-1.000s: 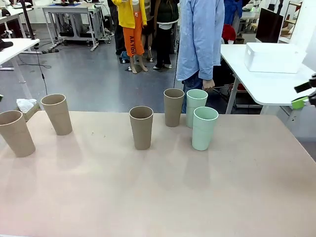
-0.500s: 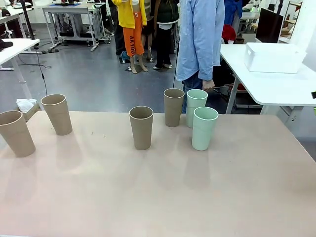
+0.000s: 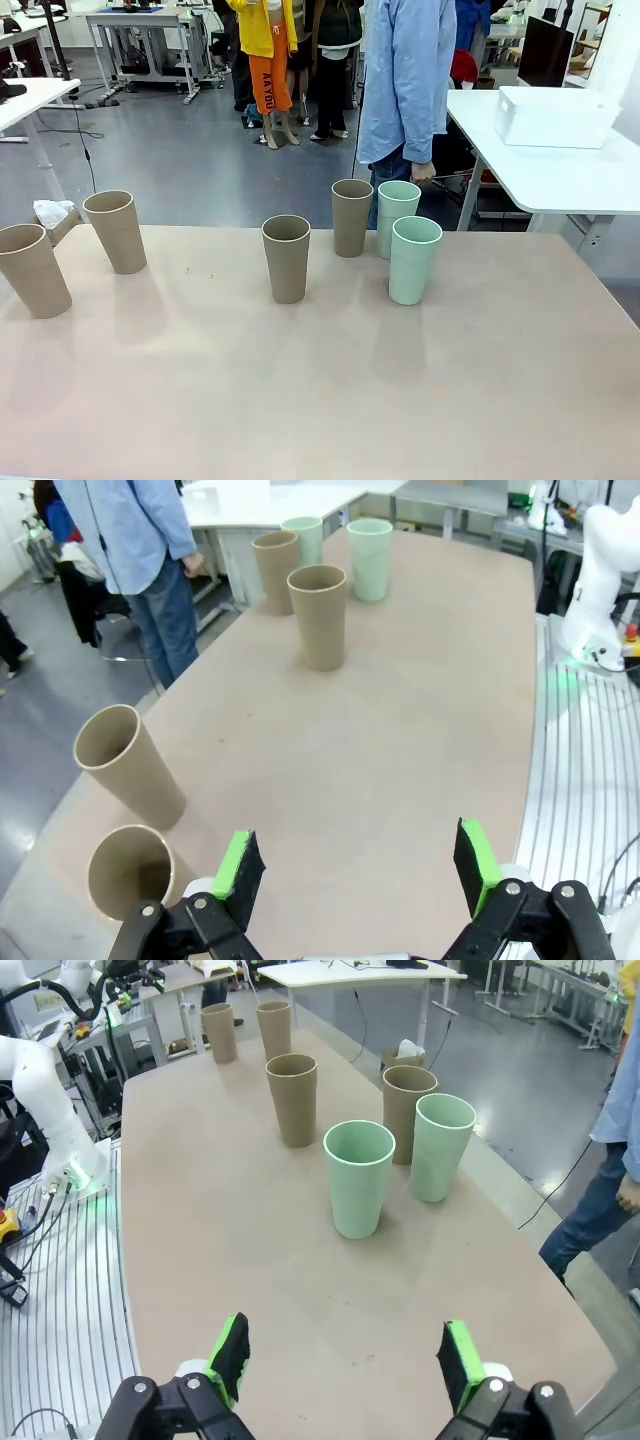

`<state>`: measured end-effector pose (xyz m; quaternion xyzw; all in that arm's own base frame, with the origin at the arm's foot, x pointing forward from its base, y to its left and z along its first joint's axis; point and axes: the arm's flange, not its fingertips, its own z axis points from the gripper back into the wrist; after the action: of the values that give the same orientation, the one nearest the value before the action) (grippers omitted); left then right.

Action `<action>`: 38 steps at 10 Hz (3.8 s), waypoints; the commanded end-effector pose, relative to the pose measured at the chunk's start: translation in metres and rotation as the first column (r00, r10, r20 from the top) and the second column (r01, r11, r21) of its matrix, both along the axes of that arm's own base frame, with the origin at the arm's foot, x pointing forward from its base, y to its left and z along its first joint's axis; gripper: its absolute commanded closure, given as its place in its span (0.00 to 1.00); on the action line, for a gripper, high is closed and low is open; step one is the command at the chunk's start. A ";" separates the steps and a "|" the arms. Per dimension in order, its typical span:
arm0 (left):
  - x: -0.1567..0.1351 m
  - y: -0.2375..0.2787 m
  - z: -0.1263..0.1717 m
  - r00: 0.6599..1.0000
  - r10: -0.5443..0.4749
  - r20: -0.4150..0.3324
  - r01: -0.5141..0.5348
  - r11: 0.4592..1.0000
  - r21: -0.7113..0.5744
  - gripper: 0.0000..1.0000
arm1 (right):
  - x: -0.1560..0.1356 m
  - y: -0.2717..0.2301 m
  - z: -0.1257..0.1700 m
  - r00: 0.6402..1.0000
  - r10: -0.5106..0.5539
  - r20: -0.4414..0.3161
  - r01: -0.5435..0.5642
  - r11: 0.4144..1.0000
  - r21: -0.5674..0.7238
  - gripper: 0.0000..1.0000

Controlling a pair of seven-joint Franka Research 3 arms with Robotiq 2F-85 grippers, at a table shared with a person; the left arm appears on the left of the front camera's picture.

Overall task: Stack the cups and store them in the basket.
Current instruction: Pick up two Reusable plastic cups , one in each hand.

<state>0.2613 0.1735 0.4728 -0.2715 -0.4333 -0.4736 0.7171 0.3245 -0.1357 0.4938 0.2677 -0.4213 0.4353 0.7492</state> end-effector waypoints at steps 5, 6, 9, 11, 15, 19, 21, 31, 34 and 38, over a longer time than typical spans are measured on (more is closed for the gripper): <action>-0.001 0.002 0.003 1.000 0.015 0.021 -0.014 1.000 -0.013 0.00 | 0.000 0.003 0.000 1.000 -0.010 -0.010 0.010 1.000 0.002 0.00; -0.001 0.002 0.003 1.000 0.015 0.021 -0.014 1.000 -0.013 0.00 | 0.000 0.003 0.000 1.000 -0.010 -0.010 0.010 1.000 0.002 0.00; -0.001 0.002 0.003 1.000 0.015 0.021 -0.014 1.000 -0.013 0.00 | 0.000 0.003 0.000 1.000 -0.010 -0.010 0.010 1.000 0.002 0.00; -0.001 0.002 0.003 1.000 0.015 0.021 -0.014 1.000 -0.013 0.00 | 0.000 0.003 0.000 1.000 -0.010 -0.010 0.010 1.000 0.002 0.00; -0.001 0.002 0.003 1.000 0.015 0.021 -0.014 1.000 -0.013 0.00 | 0.000 0.003 0.000 1.000 -0.010 -0.010 0.010 1.000 0.002 0.00; -0.001 0.002 0.003 1.000 0.015 0.021 -0.014 1.000 -0.013 0.00 | 0.000 0.003 0.000 1.000 -0.010 -0.010 0.010 1.000 0.002 0.00; -0.001 0.002 0.003 1.000 0.015 0.021 -0.014 1.000 -0.013 0.00 | 0.000 0.003 0.000 1.000 -0.010 -0.010 0.010 1.000 0.002 0.00; -0.001 0.002 0.003 1.000 0.015 0.021 -0.014 1.000 -0.013 0.00 | 0.000 0.003 0.000 1.000 -0.010 -0.010 0.010 1.000 0.002 0.00; -0.001 0.002 0.003 1.000 0.015 0.021 -0.014 1.000 -0.013 0.00 | 0.000 0.003 0.000 1.000 -0.010 -0.010 0.010 1.000 0.002 0.00; -0.001 0.002 0.003 1.000 0.015 0.021 -0.014 1.000 -0.013 0.00 | 0.000 0.003 0.000 1.000 -0.010 -0.010 0.010 1.000 0.002 0.00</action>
<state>0.2606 0.1755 0.4747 -0.2676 -0.4401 -0.4658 0.7195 0.3219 -0.1319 0.4931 0.2685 -0.4073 0.4239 0.7631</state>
